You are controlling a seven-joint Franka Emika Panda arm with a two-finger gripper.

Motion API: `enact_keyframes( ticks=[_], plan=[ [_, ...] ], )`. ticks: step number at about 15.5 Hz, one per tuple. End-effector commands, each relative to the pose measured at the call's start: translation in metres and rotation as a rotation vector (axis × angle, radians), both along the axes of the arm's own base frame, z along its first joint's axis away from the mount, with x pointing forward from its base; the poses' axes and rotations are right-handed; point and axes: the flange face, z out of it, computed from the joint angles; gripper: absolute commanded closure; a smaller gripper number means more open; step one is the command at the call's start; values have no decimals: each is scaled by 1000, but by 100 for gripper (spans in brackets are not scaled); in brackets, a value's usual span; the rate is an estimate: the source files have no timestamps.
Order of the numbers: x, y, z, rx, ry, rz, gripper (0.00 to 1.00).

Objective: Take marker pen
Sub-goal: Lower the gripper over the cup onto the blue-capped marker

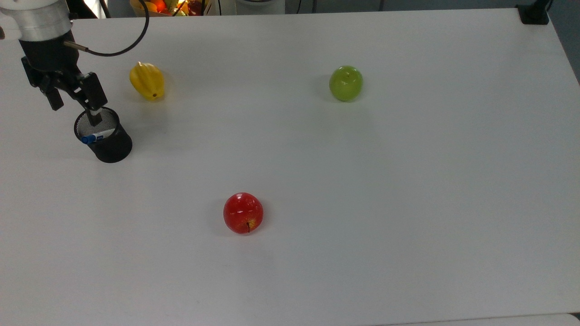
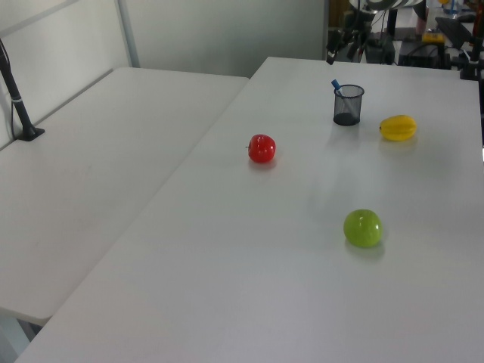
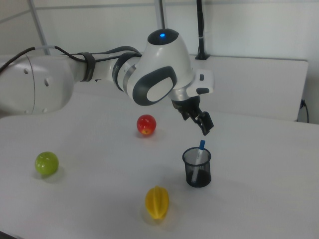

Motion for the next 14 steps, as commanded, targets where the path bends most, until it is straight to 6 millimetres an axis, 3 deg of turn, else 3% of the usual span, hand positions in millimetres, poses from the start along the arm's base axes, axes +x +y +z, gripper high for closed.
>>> enact_keyframes(
  ticks=[1,5,9,12,14],
  plan=[
    [5,-1,-19,-25,16,1,0],
    [10,2,-40,-74,64,38,0],
    [23,12,-62,-137,78,85,21],
    [22,8,-60,-138,74,79,42],
    [24,7,-52,-133,59,68,50]
  ],
)
